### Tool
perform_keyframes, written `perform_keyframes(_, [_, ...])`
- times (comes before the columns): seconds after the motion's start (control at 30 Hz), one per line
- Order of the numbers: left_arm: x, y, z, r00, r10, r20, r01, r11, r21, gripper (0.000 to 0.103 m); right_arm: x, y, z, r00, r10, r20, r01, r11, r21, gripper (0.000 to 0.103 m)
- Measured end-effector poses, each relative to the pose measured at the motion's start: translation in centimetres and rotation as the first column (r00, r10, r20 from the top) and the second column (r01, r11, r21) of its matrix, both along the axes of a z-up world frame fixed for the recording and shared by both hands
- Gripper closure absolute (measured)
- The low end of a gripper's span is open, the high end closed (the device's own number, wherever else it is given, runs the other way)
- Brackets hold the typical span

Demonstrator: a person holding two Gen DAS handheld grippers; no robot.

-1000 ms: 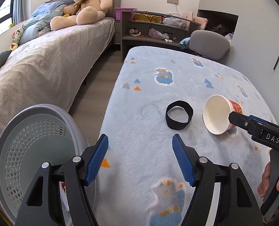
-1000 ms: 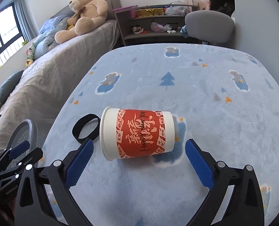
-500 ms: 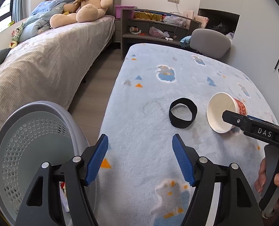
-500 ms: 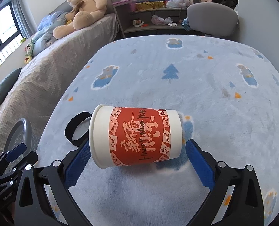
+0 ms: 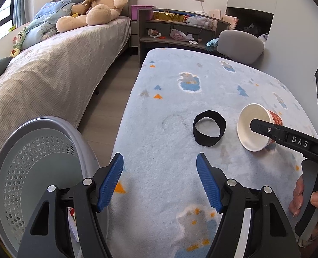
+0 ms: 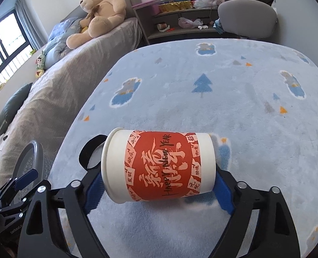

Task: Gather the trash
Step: 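Grasp the black elastic band with the left gripper while the right holds the cup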

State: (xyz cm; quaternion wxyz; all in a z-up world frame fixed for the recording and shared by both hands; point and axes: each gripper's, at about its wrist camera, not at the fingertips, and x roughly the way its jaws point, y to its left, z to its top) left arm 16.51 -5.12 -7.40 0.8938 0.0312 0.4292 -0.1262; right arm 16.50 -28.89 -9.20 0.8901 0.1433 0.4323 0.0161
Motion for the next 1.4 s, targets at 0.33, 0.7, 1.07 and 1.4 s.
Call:
perform_keyframes(0.33, [0.5,-2.6,0.1,1.000,-0.027,-0.015,0.028,1.000,0.007,0.035,-1.0,-1.2,1.2,0.999,-0.018,0.041,0.017,1.000,0.014,0.023])
perform_keyframes(0.7, [2.3,-6.7,-1.2,0.995,-0.062,-0.074,0.063,0.998,0.006,0.035,-2.5,-4.1,2.9,0.995,-0.061,0.079,0.059,0.998,0.030,0.023])
perform_keyframes(1.07, [5.1,-9.3,-3.2,0.992,-0.066,-0.110,0.073,0.996,0.061,0.036,-3.2,-5.5,3.3,0.993,-0.079,0.089,0.074,0.995,0.062,0.023])
perform_keyframes(1.4, [4.5,-9.1,-2.8,0.991,-0.072,-0.112,0.076,0.996,0.036,0.092,-3.7,-5.6,3.6,0.992,-0.077,0.097,0.072,0.996,0.054,0.023])
